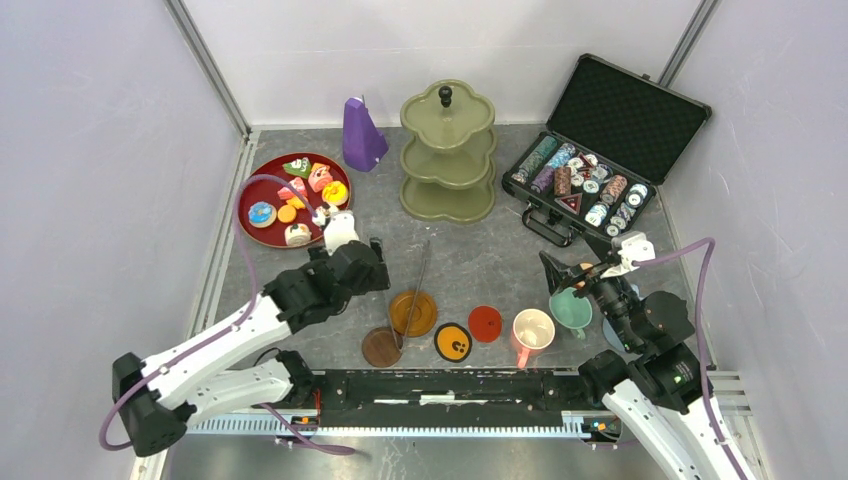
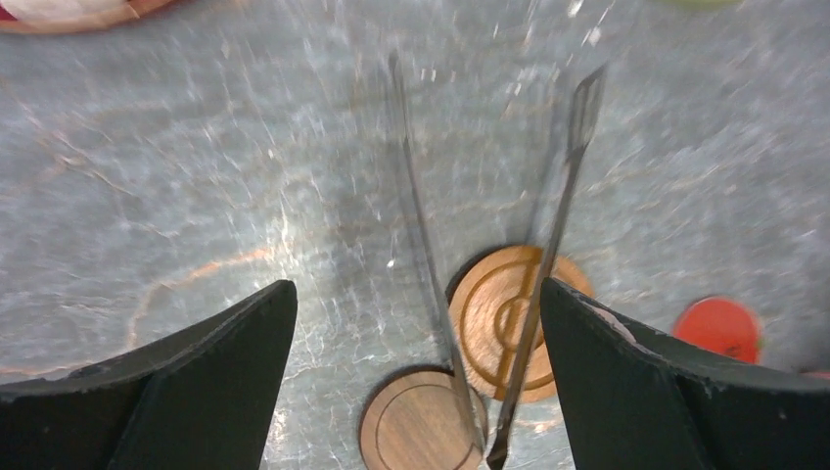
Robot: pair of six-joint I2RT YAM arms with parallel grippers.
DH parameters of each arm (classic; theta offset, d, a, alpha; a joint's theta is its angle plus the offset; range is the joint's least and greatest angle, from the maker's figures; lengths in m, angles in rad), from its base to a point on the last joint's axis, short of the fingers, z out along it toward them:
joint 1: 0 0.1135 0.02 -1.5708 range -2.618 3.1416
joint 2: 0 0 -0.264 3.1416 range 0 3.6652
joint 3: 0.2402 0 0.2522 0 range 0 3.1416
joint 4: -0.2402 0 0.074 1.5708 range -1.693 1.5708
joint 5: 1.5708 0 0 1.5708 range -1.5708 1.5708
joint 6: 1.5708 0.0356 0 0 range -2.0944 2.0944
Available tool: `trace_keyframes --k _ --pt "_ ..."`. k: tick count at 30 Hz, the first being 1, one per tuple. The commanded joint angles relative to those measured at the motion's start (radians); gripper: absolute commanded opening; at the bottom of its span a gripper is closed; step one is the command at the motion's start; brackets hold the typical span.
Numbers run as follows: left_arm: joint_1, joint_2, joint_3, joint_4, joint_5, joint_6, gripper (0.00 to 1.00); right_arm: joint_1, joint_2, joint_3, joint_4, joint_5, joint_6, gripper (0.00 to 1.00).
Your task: Serve the afternoon tea
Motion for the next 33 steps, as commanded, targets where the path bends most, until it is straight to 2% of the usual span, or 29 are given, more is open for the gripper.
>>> trace_keyframes --k 1,8,10,18,33 --pt "0.046 0.050 -0.161 0.264 0.210 0.066 1.00 -0.003 -0.016 -0.018 0.035 0.007 0.010 0.98" --pt "0.044 0.106 -0.370 0.712 0.325 0.132 1.00 -0.003 -0.008 -0.047 0.050 -0.005 0.028 0.98" --pt "0.040 0.145 -0.384 0.773 0.331 0.153 1.00 -0.003 -0.008 -0.057 0.059 -0.009 0.036 0.98" --pt "-0.005 0.291 -0.380 0.823 0.202 0.161 1.00 -0.003 -0.016 -0.067 0.062 -0.015 0.051 0.98" --pt "-0.081 0.425 -0.381 0.875 0.142 0.141 1.00 -0.003 -0.009 -0.101 0.083 -0.018 0.071 0.98"
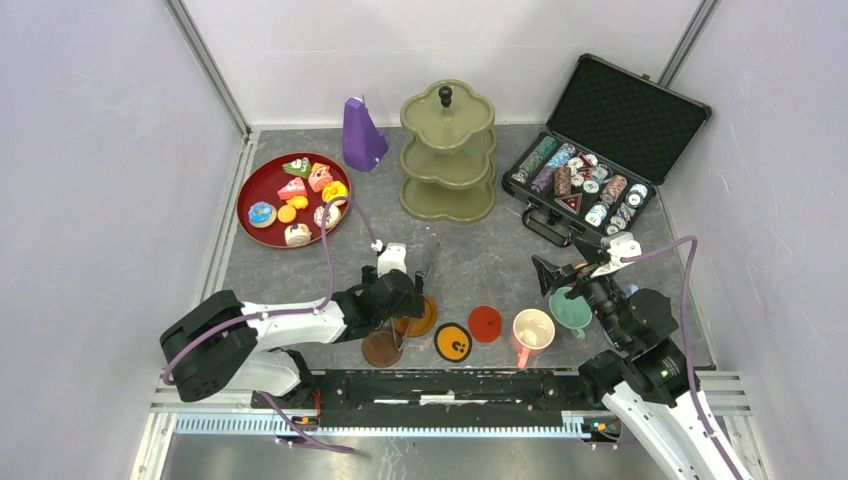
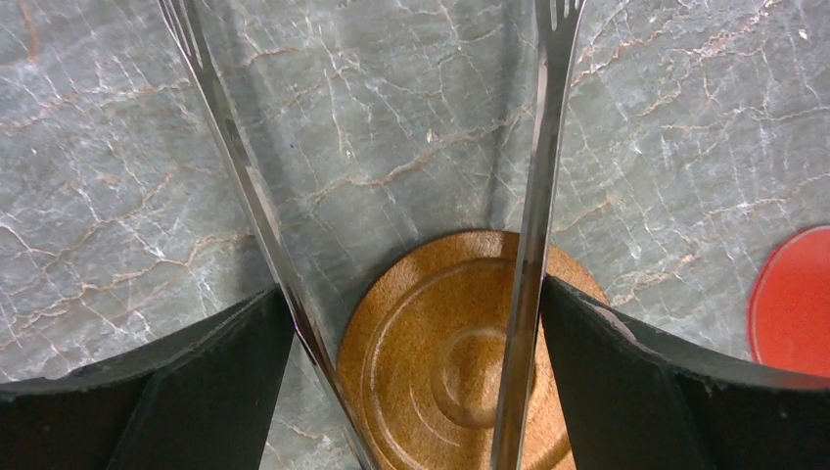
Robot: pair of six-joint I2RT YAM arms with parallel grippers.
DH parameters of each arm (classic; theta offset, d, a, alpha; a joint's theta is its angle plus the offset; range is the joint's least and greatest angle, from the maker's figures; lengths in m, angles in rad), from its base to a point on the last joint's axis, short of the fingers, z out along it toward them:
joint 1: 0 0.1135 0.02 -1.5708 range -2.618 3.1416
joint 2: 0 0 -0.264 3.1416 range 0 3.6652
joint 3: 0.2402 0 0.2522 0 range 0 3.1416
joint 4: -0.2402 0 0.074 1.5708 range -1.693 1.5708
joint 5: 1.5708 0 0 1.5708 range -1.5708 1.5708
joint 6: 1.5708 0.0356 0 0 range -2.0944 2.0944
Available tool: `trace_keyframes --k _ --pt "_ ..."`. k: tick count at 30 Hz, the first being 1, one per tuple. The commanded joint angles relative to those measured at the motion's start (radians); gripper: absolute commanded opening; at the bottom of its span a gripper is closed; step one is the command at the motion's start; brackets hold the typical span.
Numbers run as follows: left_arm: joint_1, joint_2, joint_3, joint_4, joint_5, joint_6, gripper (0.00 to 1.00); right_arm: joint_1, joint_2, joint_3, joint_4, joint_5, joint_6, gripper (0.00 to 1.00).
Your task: Serve the afternoon tea
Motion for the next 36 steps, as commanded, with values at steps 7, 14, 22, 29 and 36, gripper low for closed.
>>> trace_keyframes --k 7,14,22,29,36 --pt "-0.035 0.116 0.028 0.047 -0.107 0.013 0.99 -0.003 -0.003 -0.009 0.041 -0.004 0.014 0.98" --pt "-0.035 0.045 0.052 -0.020 -0.105 0.025 0.82 -0.003 0.000 -0.007 0.036 -0.001 0.012 0.98" --pt "-0.019 -0.099 0.180 -0.277 -0.049 0.069 0.74 -0.003 0.022 0.007 0.025 0.009 0.012 0.98" --pt "0.139 -0.142 0.373 -0.534 0.168 0.176 0.72 -0.003 0.094 0.037 0.027 0.029 0.005 0.98" --pt "0.338 0.018 0.521 -0.610 0.318 0.341 0.73 -0.003 0.250 0.088 0.066 -0.006 0.006 0.98"
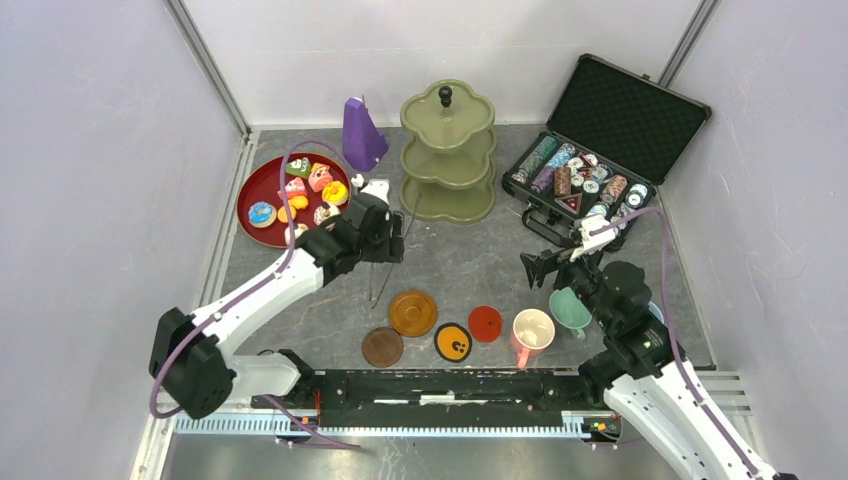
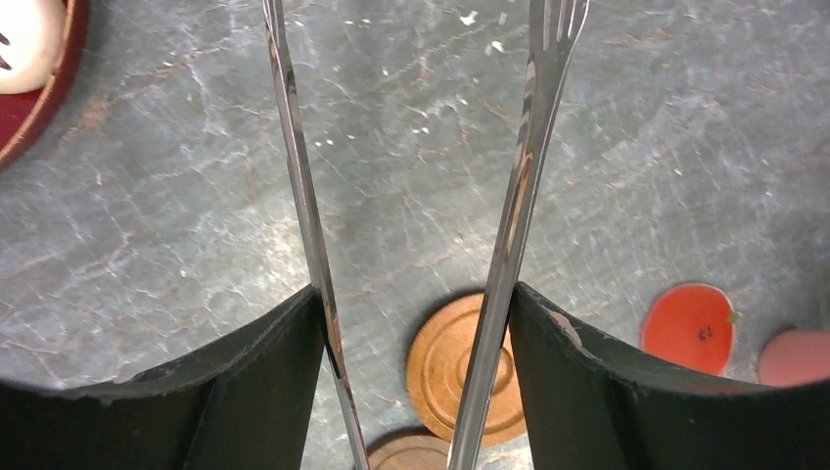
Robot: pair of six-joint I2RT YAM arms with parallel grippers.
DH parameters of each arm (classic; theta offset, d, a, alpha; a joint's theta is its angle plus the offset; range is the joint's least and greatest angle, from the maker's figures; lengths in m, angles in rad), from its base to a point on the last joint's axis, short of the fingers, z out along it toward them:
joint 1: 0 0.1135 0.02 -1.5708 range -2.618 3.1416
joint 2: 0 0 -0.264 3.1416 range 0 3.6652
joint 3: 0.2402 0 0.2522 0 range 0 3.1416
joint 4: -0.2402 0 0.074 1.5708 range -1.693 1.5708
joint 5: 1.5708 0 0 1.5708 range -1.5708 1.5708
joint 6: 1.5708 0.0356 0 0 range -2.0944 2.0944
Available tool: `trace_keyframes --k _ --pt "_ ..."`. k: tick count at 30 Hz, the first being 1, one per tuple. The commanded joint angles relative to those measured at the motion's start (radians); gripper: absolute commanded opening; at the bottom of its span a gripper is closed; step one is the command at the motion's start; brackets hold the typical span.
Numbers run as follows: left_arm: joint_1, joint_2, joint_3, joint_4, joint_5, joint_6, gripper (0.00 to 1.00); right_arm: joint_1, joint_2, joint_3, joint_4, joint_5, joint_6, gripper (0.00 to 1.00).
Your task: Serve the afternoon tea
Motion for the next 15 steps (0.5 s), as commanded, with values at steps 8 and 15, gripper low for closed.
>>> trace_keyframes --k 8,15 --pt "0.117 0.294 0.064 0.084 0.205 0.090 0.71 -0.003 0.137 0.114 0.054 -0.021 -0.010 0.98" --pt "0.117 0.368 0.041 0.141 0.185 -0.072 0.72 -0.003 0.143 0.091 0.063 -0.013 -0.003 0.98"
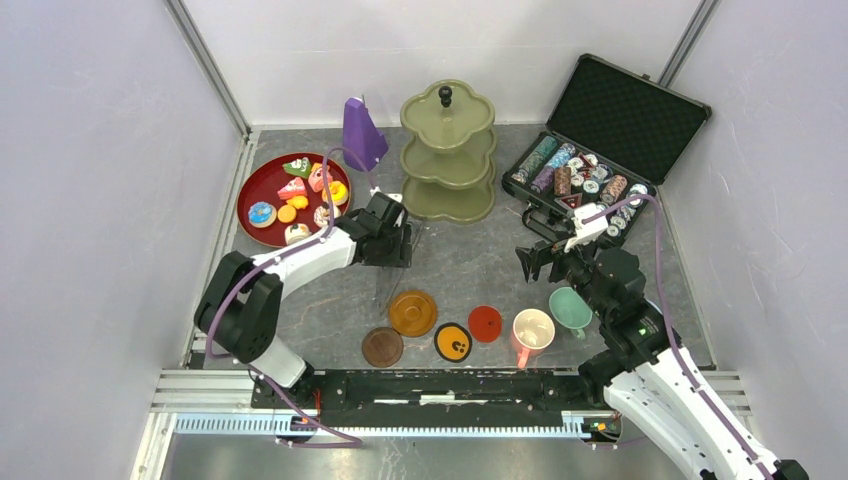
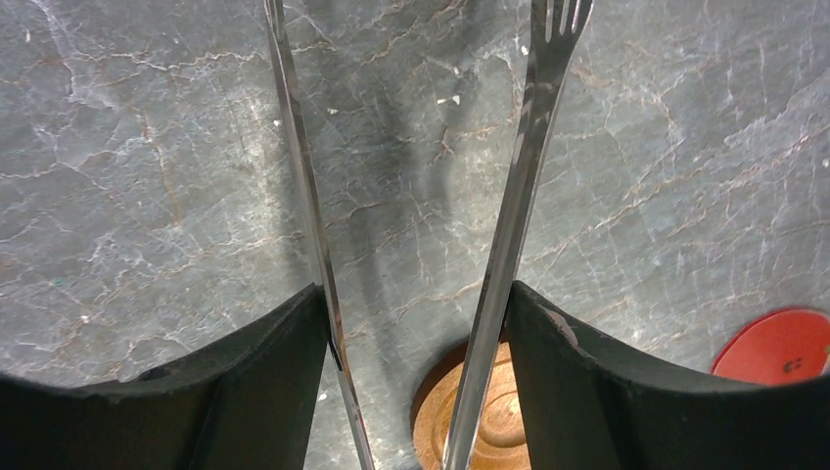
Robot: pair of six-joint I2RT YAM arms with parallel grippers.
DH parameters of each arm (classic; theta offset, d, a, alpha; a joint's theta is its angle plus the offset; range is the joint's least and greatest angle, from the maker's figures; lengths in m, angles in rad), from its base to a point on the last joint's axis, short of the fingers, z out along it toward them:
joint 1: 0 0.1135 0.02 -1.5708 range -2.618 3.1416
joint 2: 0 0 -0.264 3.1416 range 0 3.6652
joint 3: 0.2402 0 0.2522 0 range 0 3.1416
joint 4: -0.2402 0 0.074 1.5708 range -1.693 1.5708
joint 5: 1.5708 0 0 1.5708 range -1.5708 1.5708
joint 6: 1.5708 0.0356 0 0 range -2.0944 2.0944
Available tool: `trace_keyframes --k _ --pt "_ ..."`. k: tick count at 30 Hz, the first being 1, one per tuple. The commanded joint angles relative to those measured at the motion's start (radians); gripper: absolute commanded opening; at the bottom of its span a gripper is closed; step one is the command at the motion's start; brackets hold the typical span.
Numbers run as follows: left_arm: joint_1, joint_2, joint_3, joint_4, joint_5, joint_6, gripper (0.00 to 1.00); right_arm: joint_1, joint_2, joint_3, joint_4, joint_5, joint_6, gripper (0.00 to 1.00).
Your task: Serve the afternoon tea
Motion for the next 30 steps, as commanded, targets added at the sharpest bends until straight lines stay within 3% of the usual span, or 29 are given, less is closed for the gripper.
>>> trace_keyframes --k 1,5,11,18,25,30 --pt "0.001 0.026 -0.008 0.095 0.011 -0.128 0.72 -0.003 0.006 0.019 0.051 0.000 0.002 0.98" --pt "-0.008 0.051 -0.042 0.155 0.007 -0.214 0.71 -0.003 0.012 0.000 0.074 -0.017 0.012 0.98" --pt "-0.062 0.065 -0.058 0.199 -0.132 -0.278 0.77 -0.004 0.037 -0.004 0.096 -0.040 0.012 0.98" --pt "-0.139 0.039 -0.093 0.198 -0.277 -0.316 0.99 -0.004 0.030 -0.014 0.099 -0.045 0.010 0.98" --pt "-0.229 -0.032 -0.239 0.341 -0.427 -0.287 1.00 -0.003 0.024 -0.038 0.115 -0.060 0.026 0.98" --pt "-0.245 -0.025 -0.346 0.533 -0.502 -0.191 0.98 -0.003 0.026 -0.041 0.108 -0.107 0.032 0.98"
